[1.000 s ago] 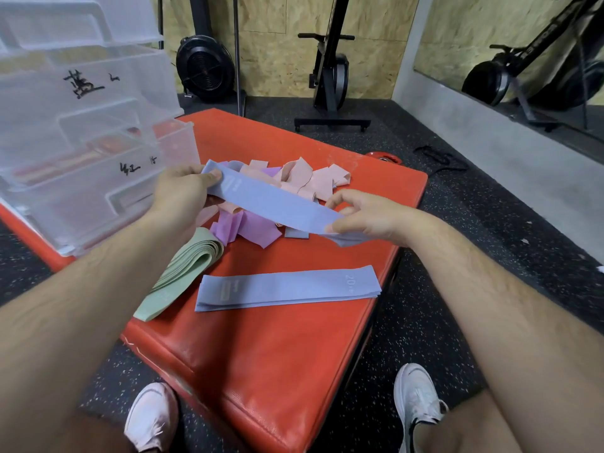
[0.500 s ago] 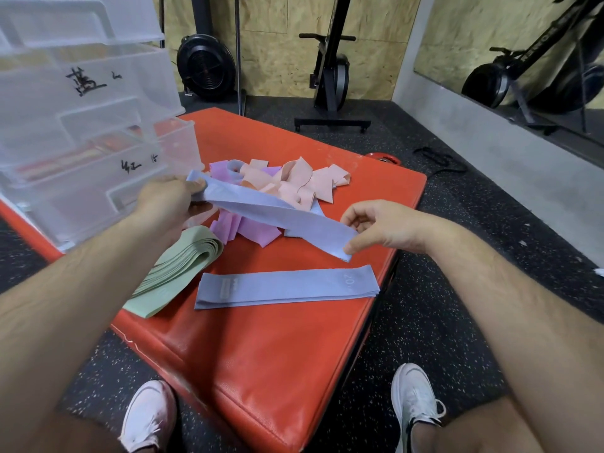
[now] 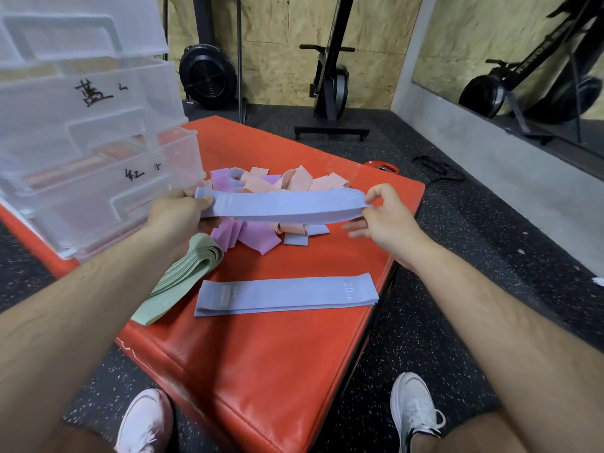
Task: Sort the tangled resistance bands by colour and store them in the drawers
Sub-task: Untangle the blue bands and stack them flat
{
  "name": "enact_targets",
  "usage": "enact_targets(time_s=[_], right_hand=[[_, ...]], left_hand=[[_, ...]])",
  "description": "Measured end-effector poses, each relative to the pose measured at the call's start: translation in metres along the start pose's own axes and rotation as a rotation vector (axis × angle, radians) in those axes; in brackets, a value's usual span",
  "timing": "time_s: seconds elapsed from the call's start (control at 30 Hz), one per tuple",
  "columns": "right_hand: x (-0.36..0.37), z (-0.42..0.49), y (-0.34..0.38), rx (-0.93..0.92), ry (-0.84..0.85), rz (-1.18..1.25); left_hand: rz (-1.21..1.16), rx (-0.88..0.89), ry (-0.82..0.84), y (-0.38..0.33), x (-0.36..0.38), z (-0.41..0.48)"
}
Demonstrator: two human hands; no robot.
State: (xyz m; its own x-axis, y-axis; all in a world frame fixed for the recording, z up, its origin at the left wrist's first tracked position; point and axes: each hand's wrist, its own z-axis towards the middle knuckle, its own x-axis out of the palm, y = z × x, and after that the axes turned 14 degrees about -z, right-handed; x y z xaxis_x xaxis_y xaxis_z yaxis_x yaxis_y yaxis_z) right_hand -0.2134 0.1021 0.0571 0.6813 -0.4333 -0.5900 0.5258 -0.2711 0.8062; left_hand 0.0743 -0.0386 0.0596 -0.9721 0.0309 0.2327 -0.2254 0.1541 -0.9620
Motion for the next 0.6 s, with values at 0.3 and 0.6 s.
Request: enact_targets(time_s=[0.3,0.6], right_hand=[[-0.017,0.002,-0.001,0.116,0.028,0.272],[-0.025,-0.010,-0.017,0.038,0.013,-0.085]], left_hand=[[0.250,0.040,0.058,-0.002,-0.018,-0.002],[0.432,0.149,0.213,0.007,-0.039,-0.030]])
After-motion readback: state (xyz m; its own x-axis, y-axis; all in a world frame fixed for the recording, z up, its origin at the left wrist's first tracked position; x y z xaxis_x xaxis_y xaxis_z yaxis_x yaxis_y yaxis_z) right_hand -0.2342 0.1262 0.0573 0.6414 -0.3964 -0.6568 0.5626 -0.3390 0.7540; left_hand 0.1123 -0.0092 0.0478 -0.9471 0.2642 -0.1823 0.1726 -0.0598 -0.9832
